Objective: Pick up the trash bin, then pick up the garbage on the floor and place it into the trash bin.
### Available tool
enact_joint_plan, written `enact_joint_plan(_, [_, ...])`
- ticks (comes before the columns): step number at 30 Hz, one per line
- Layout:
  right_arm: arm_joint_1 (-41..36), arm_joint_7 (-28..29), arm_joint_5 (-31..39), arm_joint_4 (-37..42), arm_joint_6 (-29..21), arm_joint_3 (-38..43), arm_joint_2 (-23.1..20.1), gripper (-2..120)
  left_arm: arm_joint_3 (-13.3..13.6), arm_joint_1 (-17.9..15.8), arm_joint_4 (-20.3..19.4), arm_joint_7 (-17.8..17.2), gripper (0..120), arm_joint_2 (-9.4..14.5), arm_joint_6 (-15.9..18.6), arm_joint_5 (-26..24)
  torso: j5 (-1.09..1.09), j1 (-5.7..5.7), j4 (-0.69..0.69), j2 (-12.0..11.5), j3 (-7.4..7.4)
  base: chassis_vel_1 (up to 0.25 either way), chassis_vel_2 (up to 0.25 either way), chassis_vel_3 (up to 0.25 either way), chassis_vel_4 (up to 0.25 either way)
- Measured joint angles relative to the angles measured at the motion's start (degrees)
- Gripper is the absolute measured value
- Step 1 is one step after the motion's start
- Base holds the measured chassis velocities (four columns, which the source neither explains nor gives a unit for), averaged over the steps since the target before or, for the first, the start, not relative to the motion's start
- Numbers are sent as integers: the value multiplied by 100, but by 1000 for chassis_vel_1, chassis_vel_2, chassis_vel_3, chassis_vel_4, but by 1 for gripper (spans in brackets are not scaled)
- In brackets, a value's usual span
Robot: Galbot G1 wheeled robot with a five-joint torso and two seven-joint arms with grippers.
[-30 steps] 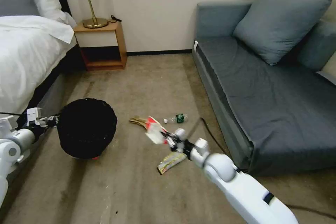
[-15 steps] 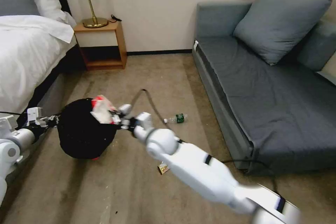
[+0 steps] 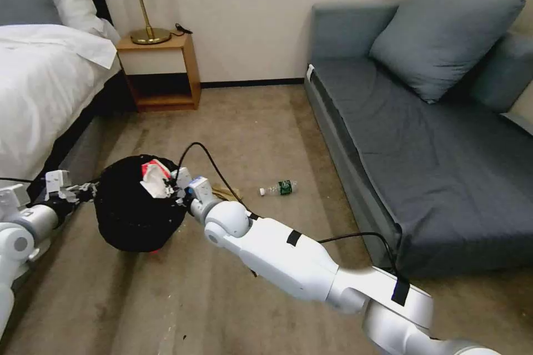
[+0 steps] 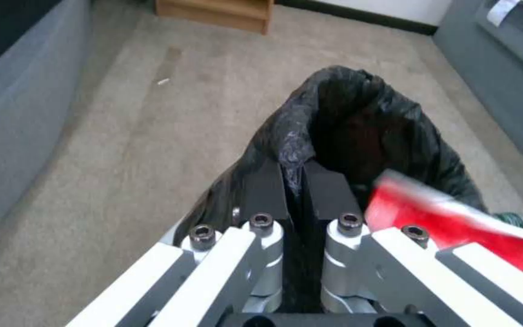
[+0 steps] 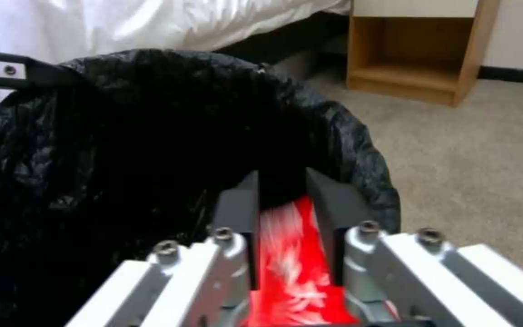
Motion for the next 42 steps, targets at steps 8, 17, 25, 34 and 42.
enact_joint_plan(8, [12,43,-4,292,-64,-100,-13,53,48,-85,154,-2,5,-11,-5,13,1,0,0,0,0,0,0,0,0])
enact_joint_plan(17, [-852,-73,-260,1113,-268,758,-170,85,-220,19,320,10,5,70,-68,-40,4,0,4,0,-1,0,0,0,0])
enact_joint_plan(25, [-2287,-839,-1160,1259,-319,1815,-1665,100,-444,131,420,51,5,130,-115,-84,4,0,-2,0,-1,0,0,0,0])
enact_joint_plan(34, [-2959,-1337,-1874,249,-43,2609,-1880,100,-371,101,450,57,5,111,-121,-86,2,0,0,0,-1,0,0,0,0])
enact_joint_plan(42, [-3056,-2066,-2812,-275,578,2616,-1986,100,-274,53,452,43,5,106,-121,-74,2,0,0,0,-1,0,0,0,0])
